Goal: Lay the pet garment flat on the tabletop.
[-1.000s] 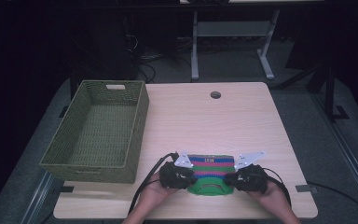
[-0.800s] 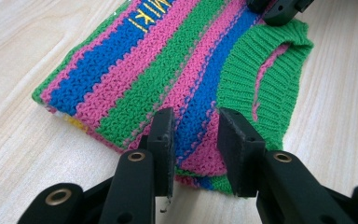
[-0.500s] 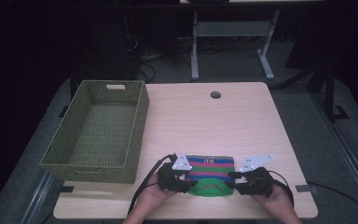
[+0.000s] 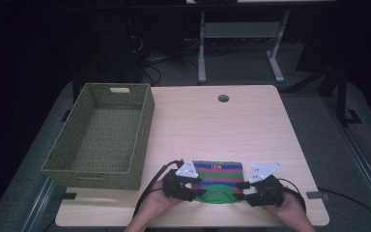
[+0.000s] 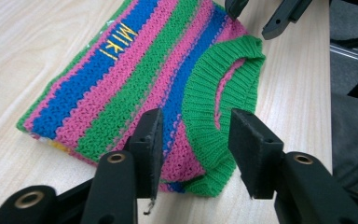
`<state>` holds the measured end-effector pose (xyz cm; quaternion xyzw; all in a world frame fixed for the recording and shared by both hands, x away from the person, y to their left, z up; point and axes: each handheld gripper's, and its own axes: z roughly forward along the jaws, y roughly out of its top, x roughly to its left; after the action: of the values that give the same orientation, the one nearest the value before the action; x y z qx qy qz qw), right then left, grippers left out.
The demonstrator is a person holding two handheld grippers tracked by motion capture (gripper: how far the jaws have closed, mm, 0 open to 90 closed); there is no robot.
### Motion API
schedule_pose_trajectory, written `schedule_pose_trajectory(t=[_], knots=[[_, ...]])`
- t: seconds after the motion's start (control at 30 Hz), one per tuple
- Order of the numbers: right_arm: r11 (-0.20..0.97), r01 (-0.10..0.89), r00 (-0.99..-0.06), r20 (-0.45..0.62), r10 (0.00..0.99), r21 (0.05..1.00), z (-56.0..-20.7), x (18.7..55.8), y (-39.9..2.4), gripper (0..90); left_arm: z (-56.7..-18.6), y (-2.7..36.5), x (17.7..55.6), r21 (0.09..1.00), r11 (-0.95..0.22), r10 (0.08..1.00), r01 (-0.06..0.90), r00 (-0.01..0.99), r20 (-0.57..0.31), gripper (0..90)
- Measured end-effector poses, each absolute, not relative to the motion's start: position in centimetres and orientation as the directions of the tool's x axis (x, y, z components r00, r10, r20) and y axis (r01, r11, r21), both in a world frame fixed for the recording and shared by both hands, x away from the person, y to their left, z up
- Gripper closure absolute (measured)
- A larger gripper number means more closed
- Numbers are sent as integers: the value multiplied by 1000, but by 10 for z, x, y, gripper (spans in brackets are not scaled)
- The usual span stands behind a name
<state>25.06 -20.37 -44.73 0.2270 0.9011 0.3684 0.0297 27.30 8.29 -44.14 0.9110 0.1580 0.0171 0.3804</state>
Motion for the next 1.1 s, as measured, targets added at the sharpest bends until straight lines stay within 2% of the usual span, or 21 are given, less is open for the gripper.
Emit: schedule_pose_trajectory(t=[0.27,0.63,0.9,1.1], knots=[[648,390,-897,111,428,654,-452,253,-198,609,-447,79,274,671,-683,285,289,951,-120,504],[673,378,-902,89,423,636,-456,253,-196,601,-452,72,272,644,-714,273,275,956,-106,504],[696,342,-908,31,417,631,-457,250,-194,645,-454,71,272,638,-721,281,270,956,-86,548],[713,317,-908,-17,419,625,-457,247,-192,709,-454,71,271,631,-734,280,251,958,-55,598]])
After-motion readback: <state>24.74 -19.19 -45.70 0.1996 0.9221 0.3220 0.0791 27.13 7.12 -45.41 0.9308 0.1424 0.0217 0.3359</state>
